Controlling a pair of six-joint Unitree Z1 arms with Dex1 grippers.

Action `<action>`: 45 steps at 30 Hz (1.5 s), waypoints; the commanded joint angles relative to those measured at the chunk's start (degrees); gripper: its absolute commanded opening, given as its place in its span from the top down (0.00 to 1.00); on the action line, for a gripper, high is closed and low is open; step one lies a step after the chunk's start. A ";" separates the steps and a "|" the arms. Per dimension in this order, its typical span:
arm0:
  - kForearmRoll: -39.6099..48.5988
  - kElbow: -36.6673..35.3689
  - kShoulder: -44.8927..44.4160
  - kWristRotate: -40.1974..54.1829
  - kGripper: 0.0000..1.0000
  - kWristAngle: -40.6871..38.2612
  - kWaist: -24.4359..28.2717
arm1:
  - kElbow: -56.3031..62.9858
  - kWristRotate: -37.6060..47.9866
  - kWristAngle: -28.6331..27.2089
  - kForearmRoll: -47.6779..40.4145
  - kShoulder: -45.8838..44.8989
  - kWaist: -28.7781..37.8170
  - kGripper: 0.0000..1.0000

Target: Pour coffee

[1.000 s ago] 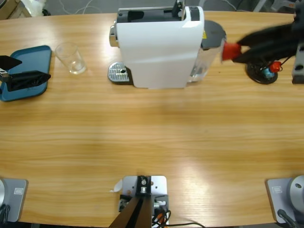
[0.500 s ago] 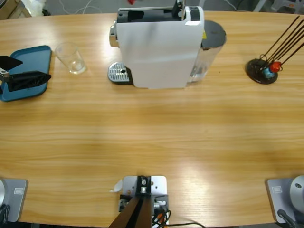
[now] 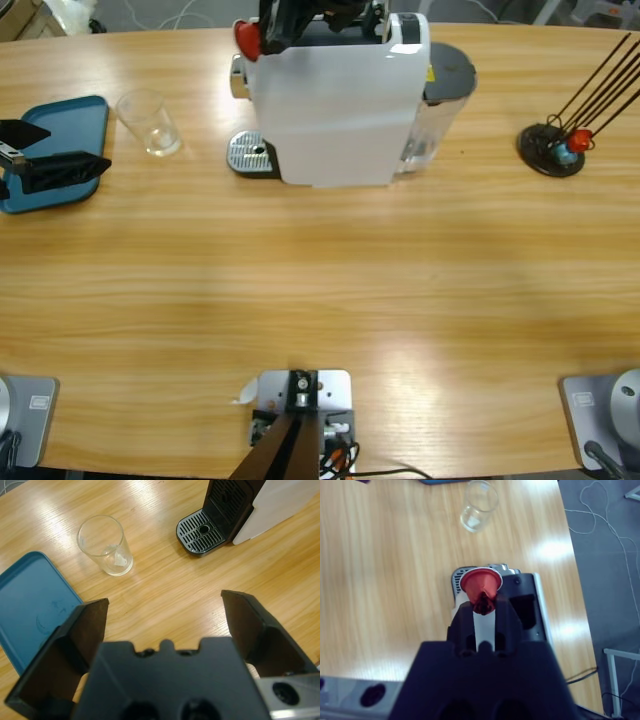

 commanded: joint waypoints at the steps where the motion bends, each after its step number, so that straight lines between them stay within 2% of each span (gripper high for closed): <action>1: -0.48 1.72 2.09 -1.02 0.03 -0.45 0.18 | -1.88 -1.82 -2.61 -0.46 1.95 -2.28 1.00; 35: -0.65 1.72 2.44 -1.02 0.03 -0.45 0.18 | -2.64 -1.90 -1.59 -0.48 5.87 -3.48 1.00; 36: -0.65 1.72 2.44 -1.02 0.03 -0.45 0.18 | -2.71 -1.80 -1.61 -0.46 5.85 -3.48 0.96; 38: -0.65 1.72 2.44 -1.02 0.03 -0.57 0.18 | -2.92 -1.15 -1.55 0.15 5.99 -3.48 0.57; 39: -0.65 1.72 2.44 -1.02 0.03 -0.63 0.18 | -2.99 -1.10 -1.55 0.36 6.08 -3.48 0.50; 43: -0.65 1.72 2.44 -1.02 0.03 -0.71 0.18 | -3.06 -0.82 -1.55 0.82 6.25 -3.48 0.40; 45: -0.65 1.72 2.44 -1.02 0.03 -0.71 0.18 | -3.08 -0.76 -1.48 1.10 6.29 -3.48 0.39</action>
